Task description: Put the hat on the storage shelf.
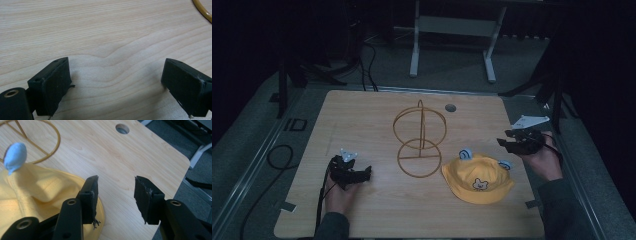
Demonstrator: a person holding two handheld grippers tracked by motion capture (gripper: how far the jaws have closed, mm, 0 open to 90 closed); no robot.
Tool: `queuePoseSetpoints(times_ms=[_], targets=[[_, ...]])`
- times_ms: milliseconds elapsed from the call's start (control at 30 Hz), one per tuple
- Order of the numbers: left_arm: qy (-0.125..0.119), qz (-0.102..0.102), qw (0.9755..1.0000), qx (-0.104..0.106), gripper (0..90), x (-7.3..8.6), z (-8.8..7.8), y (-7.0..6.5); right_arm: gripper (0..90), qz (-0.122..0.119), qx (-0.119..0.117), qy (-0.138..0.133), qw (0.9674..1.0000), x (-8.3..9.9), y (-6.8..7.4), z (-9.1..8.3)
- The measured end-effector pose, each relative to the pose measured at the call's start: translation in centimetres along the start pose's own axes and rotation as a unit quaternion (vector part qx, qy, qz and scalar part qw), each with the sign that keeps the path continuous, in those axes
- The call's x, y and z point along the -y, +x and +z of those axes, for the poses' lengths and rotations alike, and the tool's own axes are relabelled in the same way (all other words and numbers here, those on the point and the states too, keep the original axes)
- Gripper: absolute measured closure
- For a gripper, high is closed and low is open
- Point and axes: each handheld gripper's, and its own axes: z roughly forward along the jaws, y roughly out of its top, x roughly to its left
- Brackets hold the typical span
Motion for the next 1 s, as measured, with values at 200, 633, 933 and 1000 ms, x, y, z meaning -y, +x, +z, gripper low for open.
queuePoseSetpoints(times_ms=[200,633,933,1000], targets=[[0.000,0.000,1.0000,0.000,8.9,0.0,0.0,0.0,53.5,-0.001,-0.010,0.010,0.9999,-0.2,0.0,-0.1],[-0.001,-0.002,1.0000,-0.003,9.0,0.0,0.0,-0.1,53.6,-0.016,-0.038,0.037,0.9985,-1.1,0.4,-0.4],[-0.001,-0.003,1.0000,-0.004,9.0,0.0,0.0,-0.1,53.6,-0.047,-0.048,0.066,0.9955,-2.5,1.1,-1.0],[0.000,-0.003,1.0000,-0.004,9.0,0.0,0.0,-0.1,53.5,-0.054,-0.052,0.071,0.9946,-2.9,1.2,-1.0]])
